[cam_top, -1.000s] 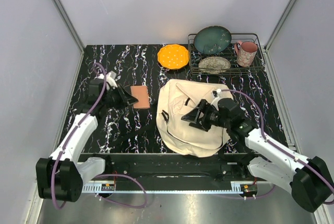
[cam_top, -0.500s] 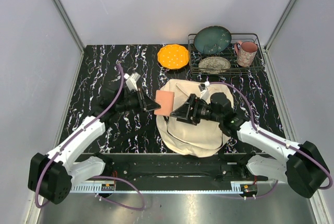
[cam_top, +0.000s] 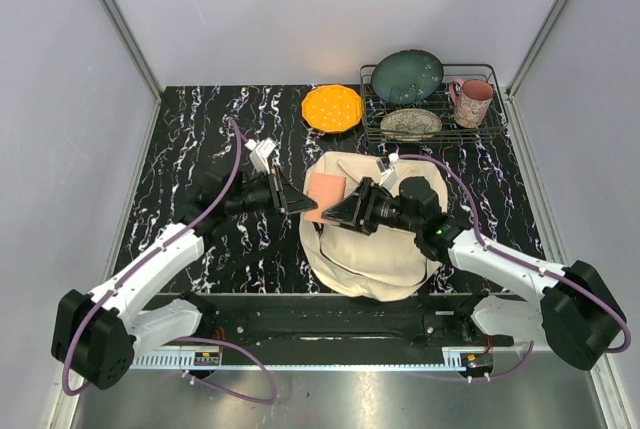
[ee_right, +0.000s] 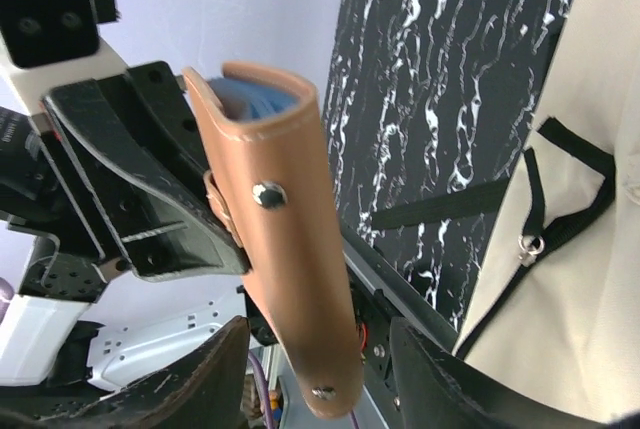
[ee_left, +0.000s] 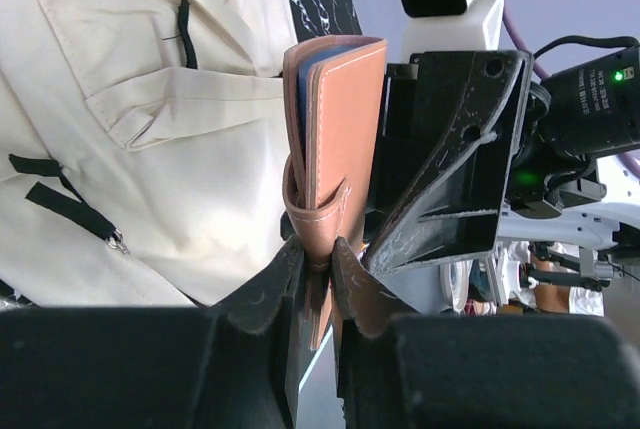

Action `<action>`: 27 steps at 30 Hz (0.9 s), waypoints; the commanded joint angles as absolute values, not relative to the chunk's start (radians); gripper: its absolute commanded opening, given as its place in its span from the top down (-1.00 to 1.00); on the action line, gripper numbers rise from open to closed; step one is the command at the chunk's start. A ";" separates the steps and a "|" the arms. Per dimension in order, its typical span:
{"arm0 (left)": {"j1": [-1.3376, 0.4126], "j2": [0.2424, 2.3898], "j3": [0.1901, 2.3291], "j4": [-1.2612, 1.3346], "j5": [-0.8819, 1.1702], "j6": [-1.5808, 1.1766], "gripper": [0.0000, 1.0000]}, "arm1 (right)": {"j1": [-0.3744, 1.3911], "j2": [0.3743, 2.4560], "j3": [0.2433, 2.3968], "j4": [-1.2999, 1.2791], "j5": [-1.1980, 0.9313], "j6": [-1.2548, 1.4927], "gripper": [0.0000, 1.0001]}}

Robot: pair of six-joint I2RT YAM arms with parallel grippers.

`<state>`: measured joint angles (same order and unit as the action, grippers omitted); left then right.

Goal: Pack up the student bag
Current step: Pick up the personal item from the center of the board.

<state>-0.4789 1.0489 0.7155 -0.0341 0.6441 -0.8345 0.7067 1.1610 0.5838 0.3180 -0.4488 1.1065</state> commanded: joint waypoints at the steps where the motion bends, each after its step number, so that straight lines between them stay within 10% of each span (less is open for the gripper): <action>1: -0.485 1.028 0.710 0.052 0.703 -0.844 0.99 | 0.716 1.163 0.601 0.460 -0.416 1.124 -0.21; 7: -0.486 1.014 0.707 0.054 0.701 -0.847 0.65 | 0.715 1.154 0.578 0.489 -0.429 1.129 0.94; 12: -0.486 0.991 0.725 0.003 0.648 -0.804 -0.67 | 0.716 1.111 0.561 0.425 -0.449 1.100 1.00; 15: -0.486 0.962 0.768 -0.099 0.592 -0.727 -0.98 | 0.716 1.054 0.575 0.302 -0.456 1.021 1.00; 27: -0.485 1.084 0.897 -0.110 0.839 -0.537 -0.98 | 0.716 1.009 0.627 0.221 -0.802 0.881 1.00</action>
